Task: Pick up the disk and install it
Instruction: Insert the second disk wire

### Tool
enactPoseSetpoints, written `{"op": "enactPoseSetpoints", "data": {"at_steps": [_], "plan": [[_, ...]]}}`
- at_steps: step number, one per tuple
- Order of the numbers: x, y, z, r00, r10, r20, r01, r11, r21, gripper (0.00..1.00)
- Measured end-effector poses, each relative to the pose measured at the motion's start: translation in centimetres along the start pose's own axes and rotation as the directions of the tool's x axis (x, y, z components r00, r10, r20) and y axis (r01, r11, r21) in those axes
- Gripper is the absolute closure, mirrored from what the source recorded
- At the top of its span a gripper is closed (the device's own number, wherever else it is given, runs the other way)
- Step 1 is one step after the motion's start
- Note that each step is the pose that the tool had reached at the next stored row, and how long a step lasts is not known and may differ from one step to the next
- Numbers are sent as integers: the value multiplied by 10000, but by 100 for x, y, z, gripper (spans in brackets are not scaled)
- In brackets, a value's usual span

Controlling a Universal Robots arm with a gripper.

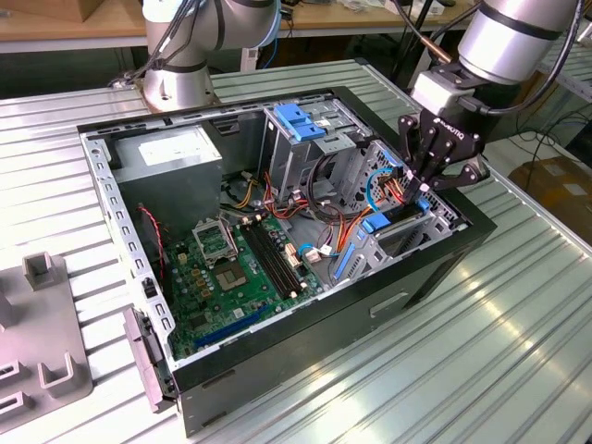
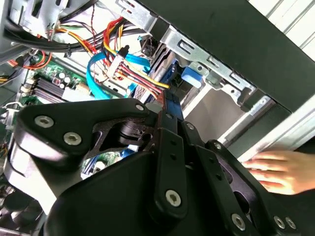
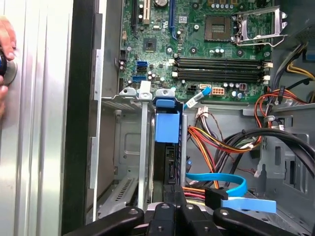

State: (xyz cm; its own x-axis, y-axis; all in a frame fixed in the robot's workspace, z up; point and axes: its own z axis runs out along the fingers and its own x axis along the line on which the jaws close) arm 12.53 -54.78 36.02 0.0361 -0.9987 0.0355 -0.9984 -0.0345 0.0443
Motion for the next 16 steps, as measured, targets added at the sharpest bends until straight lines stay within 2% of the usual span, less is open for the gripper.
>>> {"op": "enactPoseSetpoints", "data": {"at_steps": [1,4,5,6,10,14,16], "plan": [[1,1,-33,10000,0,-3,0,10000,-5,89],[3,11,-260,10000,-4,1,4,9999,-102,89],[-27,12,-293,10000,-6,6,6,9999,-126,89],[-80,10,-301,10000,-22,4,22,9999,-156,89],[-207,6,-308,10000,-62,4,62,9997,-216,89],[-287,11,-311,9999,-128,3,128,9996,-243,89],[-290,26,-310,9999,-133,3,133,9996,-243,89]]}}
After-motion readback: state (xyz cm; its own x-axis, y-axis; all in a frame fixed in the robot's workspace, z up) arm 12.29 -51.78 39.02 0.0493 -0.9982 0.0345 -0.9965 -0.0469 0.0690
